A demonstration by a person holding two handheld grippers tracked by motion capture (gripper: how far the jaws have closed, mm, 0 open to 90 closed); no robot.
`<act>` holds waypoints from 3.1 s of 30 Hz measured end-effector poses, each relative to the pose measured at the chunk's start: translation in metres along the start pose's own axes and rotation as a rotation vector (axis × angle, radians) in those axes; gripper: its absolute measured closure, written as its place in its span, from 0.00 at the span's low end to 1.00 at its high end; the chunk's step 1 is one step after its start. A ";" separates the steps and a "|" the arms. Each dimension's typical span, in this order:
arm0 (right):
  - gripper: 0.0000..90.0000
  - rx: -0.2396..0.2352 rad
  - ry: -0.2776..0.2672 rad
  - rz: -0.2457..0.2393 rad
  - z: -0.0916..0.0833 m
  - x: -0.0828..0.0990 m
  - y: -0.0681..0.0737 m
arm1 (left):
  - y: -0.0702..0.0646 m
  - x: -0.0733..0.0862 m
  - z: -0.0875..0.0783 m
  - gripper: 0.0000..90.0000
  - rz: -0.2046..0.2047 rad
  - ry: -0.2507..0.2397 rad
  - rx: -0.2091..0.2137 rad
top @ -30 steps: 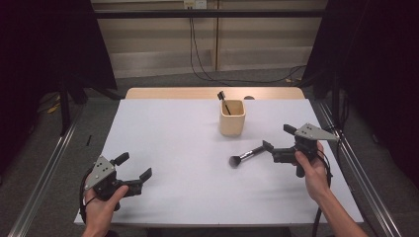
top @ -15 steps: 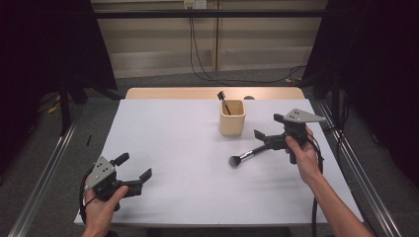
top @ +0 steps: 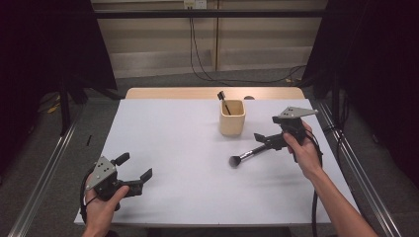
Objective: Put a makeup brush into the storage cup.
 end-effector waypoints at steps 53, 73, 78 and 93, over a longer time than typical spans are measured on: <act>0.09 -0.369 0.602 -0.353 0.065 0.019 0.026 | 0.000 0.001 -0.001 0.04 -0.001 0.002 0.001; 0.44 -0.429 0.680 -0.475 0.085 0.029 0.036 | 0.001 0.000 -0.001 0.04 0.002 0.001 0.000; 0.54 -0.443 0.699 -0.485 0.085 0.028 0.040 | 0.001 0.001 0.000 0.04 0.006 0.003 0.004; 0.75 -0.469 0.752 -0.513 0.085 0.025 0.044 | 0.000 0.001 0.000 0.04 0.010 0.006 0.006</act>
Point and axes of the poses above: each handheld gripper's, and its own axes: z roughly forward along the jaws, x roughly out of its underside, y roughly to its left, the point moved 4 cm from there along z, roughly forward along the jaws, and after that the axes turned 6 degrees about -z, right-handed, at the moved point
